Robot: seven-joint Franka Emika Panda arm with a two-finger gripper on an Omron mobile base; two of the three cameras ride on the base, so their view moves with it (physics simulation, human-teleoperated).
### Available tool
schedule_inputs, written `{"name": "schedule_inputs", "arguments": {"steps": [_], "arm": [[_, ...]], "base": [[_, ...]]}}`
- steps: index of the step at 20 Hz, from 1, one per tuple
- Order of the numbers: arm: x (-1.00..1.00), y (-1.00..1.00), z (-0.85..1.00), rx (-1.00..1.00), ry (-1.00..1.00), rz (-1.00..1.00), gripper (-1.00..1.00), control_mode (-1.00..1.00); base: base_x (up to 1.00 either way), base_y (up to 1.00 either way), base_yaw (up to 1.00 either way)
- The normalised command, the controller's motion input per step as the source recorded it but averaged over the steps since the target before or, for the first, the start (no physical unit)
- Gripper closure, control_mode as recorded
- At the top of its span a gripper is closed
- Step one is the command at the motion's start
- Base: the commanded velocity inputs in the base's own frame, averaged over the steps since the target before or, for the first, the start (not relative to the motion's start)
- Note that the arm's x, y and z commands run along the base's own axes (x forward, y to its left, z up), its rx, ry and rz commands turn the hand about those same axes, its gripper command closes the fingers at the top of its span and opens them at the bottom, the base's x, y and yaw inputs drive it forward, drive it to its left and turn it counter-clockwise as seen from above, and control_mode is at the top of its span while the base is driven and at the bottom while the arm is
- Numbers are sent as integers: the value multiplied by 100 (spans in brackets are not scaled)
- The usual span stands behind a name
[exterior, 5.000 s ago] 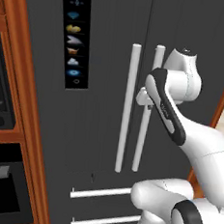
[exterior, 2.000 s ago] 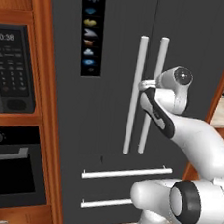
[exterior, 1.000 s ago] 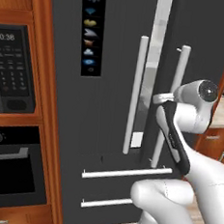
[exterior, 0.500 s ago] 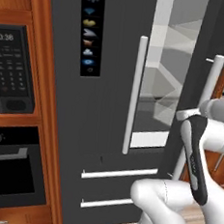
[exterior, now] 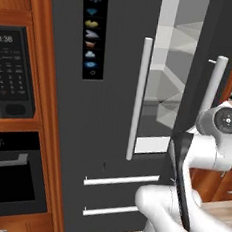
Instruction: There is a bowl on the dining counter. Grab a lemon wedge from the fridge and place it in the bowl. Then get the liquor bottle and glass cup from the cabinet and place them next to the bowl.
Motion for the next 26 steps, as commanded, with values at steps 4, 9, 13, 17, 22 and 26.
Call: {"name": "schedule_inputs", "arguments": {"steps": [4, 9, 13, 17, 22, 26], "arm": [[-81, 65, 53, -43, 18, -15, -100, -100], [-16, 45, 30, -31, 10, -3, -100, -100], [77, 3, 0, -13, 0, 0, -100, -100], [25, 39, 2, -12, -12, 0, -100, -100], [66, 39, 7, -7, 23, 0, -100, -100], [100, -5, 6, 0, 52, 0, -100, -100]], "base": [[0, 0, 0], [0, 0, 0], [0, 0, 0], [0, 0, 0], [0, 0, 0], [0, 0, 0]]}}
